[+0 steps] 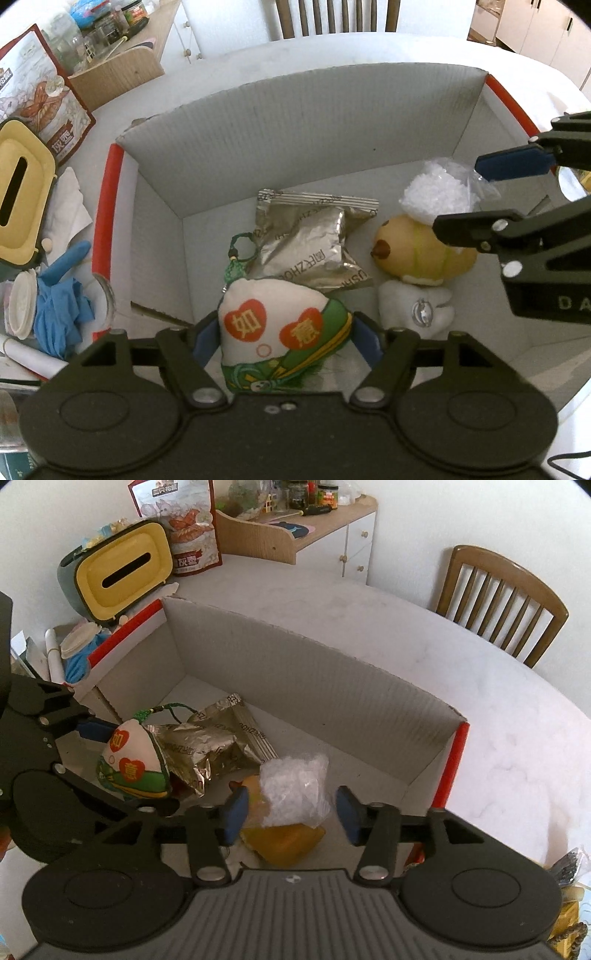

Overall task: Organize objects
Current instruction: 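Open the left gripper to release the pouch while the right gripper releases the plastic bag into the box, then move both grippers back from the box to the table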

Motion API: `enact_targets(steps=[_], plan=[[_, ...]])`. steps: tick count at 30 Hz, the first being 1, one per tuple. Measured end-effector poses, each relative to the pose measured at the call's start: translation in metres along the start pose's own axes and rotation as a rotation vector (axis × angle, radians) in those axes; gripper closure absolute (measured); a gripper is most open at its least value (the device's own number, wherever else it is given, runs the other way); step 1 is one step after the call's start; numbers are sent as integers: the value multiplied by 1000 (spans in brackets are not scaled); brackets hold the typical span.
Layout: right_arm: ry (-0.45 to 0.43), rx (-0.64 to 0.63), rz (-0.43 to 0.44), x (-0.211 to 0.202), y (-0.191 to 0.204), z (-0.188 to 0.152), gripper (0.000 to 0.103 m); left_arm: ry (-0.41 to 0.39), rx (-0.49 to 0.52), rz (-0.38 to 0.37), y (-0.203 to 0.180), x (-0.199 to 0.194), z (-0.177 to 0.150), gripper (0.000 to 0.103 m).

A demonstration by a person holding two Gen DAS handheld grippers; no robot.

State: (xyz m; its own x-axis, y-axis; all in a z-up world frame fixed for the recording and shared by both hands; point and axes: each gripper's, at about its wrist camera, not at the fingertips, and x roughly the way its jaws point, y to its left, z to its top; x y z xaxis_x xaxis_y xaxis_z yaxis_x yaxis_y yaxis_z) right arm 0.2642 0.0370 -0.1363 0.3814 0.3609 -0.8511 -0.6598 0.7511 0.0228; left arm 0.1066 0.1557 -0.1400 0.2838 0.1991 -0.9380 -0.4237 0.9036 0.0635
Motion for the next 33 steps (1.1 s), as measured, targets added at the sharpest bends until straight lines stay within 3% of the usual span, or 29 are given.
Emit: enact_targets(steps=[8,17,33], plan=[[-16,21,5,-12,-4,-5,41,-21,4,1,0,-4,0,19],[-49,38,24,-34,-7,-11,39,-60,-12,-13,-1,-19,-2,17],[-150,81,76,-96,-13,-35,32,-210,-32,-58,-2,-74,-10,11]])
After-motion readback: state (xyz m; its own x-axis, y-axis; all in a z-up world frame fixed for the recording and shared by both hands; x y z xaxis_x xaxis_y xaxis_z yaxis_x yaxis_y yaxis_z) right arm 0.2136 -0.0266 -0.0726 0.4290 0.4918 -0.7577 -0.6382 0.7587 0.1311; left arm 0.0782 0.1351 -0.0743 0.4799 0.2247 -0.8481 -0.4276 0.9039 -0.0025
